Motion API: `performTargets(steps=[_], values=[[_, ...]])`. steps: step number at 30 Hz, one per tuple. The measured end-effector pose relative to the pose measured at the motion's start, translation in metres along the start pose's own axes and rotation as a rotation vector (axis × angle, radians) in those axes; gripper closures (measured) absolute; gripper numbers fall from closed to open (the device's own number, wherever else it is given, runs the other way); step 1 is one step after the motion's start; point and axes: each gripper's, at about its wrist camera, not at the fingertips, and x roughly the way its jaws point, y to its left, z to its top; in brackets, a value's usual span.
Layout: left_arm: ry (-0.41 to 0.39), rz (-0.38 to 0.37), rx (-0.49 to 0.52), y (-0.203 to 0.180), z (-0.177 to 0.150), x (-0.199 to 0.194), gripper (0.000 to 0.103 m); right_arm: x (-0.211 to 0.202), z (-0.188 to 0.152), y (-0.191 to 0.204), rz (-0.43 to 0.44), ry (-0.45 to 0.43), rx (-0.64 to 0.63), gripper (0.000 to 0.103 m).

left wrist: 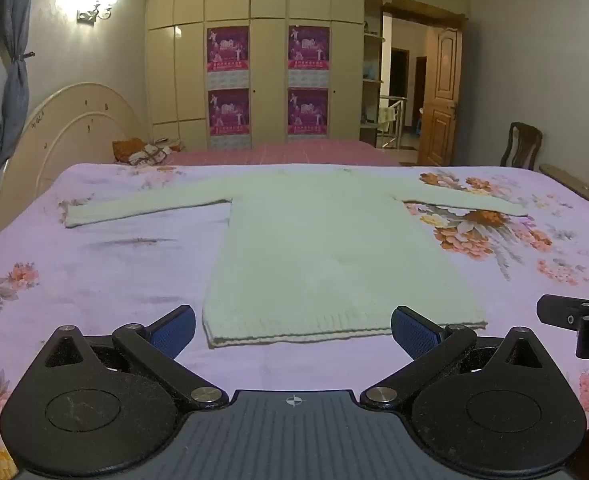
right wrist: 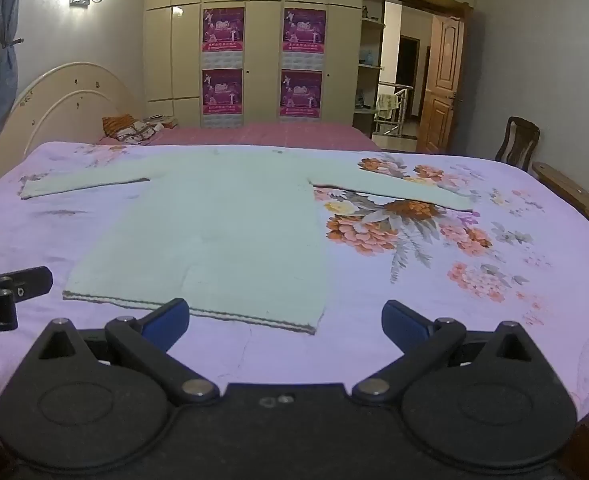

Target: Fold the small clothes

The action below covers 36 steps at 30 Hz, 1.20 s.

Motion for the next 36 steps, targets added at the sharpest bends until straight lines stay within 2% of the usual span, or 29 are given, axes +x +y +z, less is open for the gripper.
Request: performTargets(steps=[2, 33, 36], values=[[0.002, -0.002, -0.027, 0.003, 0.0, 0.0, 0.0, -0.001, 0.0, 0.0, -0.002, -0.007, 0.001, 0.001], [0.017, -0.018, -0.024, 0.007, 0.0, -0.001, 0.0, -0.004, 0.001, 0.005, -0.009, -0.005, -0.002, 0.001], [0.018, -0.019, -0.024, 0.008, -0.001, -0.002, 0.0, -0.007, 0.003, 0.014, -0.013, -0.008, -0.003, 0.001]])
